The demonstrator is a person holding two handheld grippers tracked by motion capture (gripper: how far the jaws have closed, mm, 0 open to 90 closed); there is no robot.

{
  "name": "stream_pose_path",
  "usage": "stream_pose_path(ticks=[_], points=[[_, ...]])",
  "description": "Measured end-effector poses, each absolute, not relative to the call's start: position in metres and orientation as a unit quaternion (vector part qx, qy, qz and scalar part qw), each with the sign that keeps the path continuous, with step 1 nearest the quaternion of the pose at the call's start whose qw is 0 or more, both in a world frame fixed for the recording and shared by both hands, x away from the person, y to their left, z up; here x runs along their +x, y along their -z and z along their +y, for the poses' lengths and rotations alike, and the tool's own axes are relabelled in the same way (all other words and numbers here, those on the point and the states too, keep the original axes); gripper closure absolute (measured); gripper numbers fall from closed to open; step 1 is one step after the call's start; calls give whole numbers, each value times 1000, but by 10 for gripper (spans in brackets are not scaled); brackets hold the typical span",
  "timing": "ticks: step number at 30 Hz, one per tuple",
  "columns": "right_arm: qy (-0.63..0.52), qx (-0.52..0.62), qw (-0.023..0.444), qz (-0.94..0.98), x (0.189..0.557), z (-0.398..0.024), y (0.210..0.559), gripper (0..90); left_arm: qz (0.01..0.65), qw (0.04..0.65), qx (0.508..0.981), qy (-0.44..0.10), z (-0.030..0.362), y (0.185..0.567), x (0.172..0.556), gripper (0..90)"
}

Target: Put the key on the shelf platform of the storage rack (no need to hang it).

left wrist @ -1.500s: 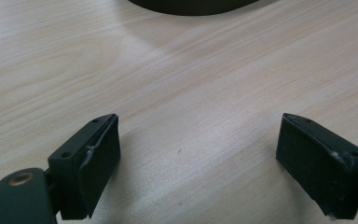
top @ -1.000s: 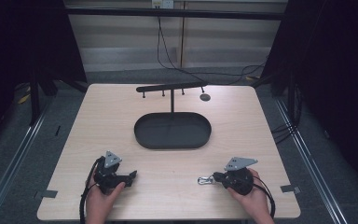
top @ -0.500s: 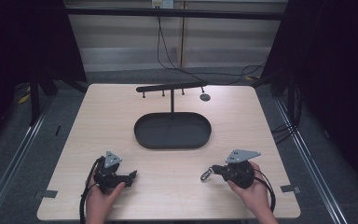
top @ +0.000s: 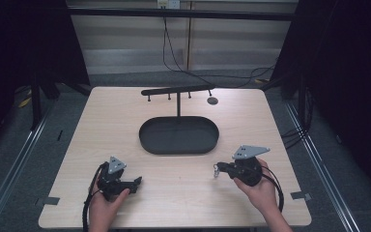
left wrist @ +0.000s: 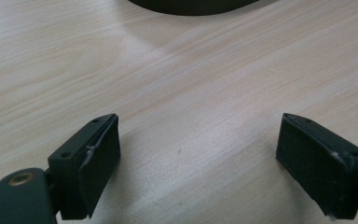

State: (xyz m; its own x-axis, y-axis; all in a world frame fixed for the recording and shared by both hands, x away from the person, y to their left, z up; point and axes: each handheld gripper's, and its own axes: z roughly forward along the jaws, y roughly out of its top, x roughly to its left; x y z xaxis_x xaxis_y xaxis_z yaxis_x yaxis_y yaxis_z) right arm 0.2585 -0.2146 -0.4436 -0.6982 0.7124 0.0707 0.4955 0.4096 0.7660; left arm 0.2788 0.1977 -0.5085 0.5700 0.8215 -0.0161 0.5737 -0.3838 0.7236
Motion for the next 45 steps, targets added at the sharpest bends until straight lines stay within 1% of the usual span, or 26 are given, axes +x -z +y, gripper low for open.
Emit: stream_pose_path(ticks=[11,45], points=[[-412,367,128,824,272,-206,434,898,429,352,813,-176,198,509,279,134],[-423,360,141,819,305,-180,408,898,429,353,813,-176,198,509,279,134]])
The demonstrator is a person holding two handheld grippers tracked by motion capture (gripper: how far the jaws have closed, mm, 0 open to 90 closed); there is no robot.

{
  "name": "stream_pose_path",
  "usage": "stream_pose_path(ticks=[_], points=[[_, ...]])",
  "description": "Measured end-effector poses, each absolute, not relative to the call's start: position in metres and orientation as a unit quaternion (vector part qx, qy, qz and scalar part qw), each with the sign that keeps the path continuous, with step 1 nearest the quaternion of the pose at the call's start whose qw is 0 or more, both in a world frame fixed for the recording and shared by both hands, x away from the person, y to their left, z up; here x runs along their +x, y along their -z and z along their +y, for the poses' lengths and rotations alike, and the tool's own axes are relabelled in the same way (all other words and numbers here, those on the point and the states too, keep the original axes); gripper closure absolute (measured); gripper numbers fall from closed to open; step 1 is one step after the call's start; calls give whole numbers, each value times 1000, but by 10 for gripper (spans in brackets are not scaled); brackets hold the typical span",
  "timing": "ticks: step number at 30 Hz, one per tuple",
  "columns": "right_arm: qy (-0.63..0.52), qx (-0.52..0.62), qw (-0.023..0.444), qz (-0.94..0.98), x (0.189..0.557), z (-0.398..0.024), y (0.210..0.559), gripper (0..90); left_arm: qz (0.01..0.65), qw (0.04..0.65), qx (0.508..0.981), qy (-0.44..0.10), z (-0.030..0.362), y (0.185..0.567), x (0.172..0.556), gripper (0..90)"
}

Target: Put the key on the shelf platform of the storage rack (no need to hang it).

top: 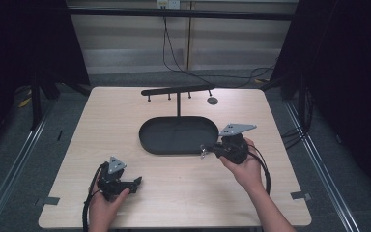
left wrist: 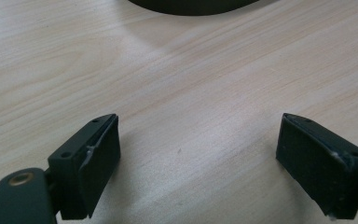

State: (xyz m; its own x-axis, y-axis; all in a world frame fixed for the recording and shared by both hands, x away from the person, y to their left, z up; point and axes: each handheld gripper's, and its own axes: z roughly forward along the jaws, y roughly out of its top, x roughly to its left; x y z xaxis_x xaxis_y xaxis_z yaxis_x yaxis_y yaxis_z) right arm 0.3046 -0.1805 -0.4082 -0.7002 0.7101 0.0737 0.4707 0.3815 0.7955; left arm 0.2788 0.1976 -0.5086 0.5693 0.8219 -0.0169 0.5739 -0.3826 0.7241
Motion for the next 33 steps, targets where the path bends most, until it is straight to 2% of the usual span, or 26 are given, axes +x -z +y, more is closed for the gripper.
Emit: stream_pose_path(ticks=[33], points=[[-422,355,161,819,335,-147,392,898,431,355,811,-175,197,509,279,134]])
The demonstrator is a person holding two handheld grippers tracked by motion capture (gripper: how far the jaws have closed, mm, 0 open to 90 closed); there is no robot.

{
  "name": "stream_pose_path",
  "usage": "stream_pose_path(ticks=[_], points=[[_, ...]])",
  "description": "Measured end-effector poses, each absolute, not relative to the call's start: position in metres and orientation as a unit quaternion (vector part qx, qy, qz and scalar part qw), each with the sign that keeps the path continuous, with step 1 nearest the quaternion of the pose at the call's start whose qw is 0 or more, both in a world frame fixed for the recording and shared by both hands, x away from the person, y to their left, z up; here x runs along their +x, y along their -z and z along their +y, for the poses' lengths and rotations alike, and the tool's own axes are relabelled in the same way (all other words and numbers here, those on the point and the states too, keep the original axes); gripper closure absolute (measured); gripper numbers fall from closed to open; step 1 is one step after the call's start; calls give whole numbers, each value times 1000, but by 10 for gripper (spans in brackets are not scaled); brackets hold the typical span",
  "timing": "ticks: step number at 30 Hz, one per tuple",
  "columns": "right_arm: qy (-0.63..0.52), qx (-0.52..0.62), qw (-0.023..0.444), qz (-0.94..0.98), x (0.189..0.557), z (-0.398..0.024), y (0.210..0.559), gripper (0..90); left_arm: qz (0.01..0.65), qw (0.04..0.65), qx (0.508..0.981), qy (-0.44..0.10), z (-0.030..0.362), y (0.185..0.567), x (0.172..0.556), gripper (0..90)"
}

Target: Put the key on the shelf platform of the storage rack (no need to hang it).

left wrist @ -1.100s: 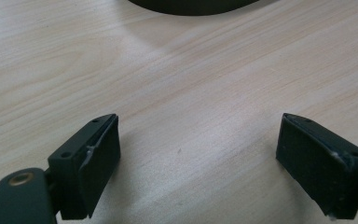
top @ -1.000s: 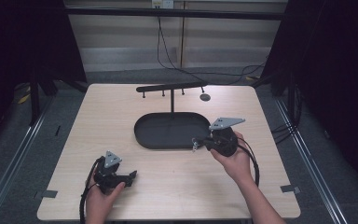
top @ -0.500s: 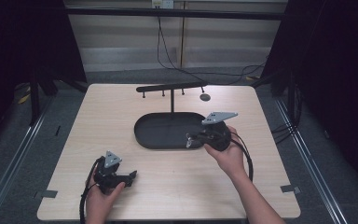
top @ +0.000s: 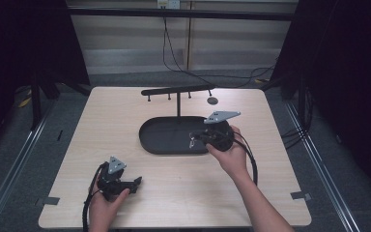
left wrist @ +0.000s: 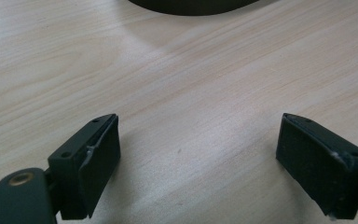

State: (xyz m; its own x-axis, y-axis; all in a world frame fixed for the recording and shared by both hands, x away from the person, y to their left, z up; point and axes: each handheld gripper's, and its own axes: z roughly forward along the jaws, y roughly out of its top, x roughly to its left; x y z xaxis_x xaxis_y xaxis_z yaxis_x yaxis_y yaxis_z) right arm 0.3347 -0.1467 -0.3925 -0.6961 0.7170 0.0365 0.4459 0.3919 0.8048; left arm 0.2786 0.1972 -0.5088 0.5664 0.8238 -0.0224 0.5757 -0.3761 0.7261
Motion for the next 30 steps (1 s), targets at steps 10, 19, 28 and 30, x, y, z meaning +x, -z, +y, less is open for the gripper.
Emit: stream_pose_path(ticks=[10,19,28,30], points=[[-416,363,175,815,347,-144,391,898,429,352,813,-176,198,509,279,134],[-411,373,183,811,359,-143,394,898,429,352,813,-176,198,509,279,134],[-409,382,187,808,371,-142,399,897,432,355,811,-175,197,509,279,134],[-408,382,187,808,373,-141,401,897,432,354,811,-175,197,509,279,134]])
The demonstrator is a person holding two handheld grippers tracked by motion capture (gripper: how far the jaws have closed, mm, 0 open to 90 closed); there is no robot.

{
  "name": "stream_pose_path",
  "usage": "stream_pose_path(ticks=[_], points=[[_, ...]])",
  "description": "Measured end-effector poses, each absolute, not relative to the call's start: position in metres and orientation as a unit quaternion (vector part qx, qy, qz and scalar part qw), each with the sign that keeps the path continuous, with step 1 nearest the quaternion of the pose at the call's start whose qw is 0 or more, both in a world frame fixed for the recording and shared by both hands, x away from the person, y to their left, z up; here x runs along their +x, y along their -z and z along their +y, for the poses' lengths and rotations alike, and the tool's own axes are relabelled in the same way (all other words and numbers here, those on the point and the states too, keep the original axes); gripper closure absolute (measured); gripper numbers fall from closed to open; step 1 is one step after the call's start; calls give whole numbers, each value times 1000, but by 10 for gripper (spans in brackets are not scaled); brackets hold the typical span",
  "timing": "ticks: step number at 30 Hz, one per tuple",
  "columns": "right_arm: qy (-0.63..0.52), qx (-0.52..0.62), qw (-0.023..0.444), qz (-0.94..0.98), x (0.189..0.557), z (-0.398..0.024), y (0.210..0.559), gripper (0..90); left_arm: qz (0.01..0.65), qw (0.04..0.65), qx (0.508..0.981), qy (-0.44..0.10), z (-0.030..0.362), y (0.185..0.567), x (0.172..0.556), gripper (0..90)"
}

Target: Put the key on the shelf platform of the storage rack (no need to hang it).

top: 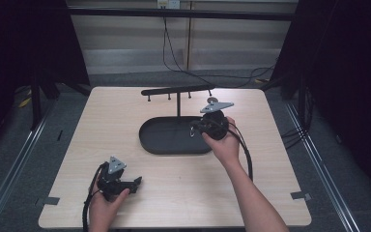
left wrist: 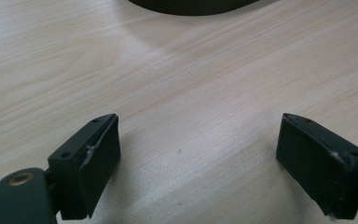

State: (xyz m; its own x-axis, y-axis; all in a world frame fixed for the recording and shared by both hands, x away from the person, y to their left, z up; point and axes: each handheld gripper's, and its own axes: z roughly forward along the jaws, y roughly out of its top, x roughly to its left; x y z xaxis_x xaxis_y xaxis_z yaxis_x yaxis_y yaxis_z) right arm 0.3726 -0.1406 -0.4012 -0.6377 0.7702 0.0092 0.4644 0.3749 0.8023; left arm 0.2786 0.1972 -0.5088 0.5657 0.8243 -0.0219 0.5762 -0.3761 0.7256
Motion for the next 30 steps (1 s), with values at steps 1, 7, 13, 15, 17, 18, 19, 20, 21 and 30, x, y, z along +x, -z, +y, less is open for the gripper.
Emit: stream_pose_path(ticks=[1,7,13,15,17,18,19,20,21,30], points=[[-408,384,186,807,373,-140,402,897,430,352,813,-176,198,509,279,134],[-403,386,187,808,379,-134,409,897,429,352,813,-176,198,509,279,134],[-400,387,186,810,384,-129,417,897,432,355,811,-175,197,509,279,134],[-401,387,186,810,385,-128,418,897,428,351,814,-176,198,508,279,134],[-401,387,184,810,386,-127,421,897,429,351,814,-176,198,508,279,134],[-398,387,181,812,387,-125,424,897,431,354,811,-175,197,509,279,134],[-395,385,183,814,387,-125,425,896,430,353,812,-175,197,509,279,134],[-397,383,185,814,387,-124,427,897,430,352,813,-175,198,509,279,135],[-397,384,183,813,387,-124,429,897,427,350,815,-176,198,508,279,134],[-391,389,181,815,390,-125,436,897,427,350,815,-176,198,508,279,135]])
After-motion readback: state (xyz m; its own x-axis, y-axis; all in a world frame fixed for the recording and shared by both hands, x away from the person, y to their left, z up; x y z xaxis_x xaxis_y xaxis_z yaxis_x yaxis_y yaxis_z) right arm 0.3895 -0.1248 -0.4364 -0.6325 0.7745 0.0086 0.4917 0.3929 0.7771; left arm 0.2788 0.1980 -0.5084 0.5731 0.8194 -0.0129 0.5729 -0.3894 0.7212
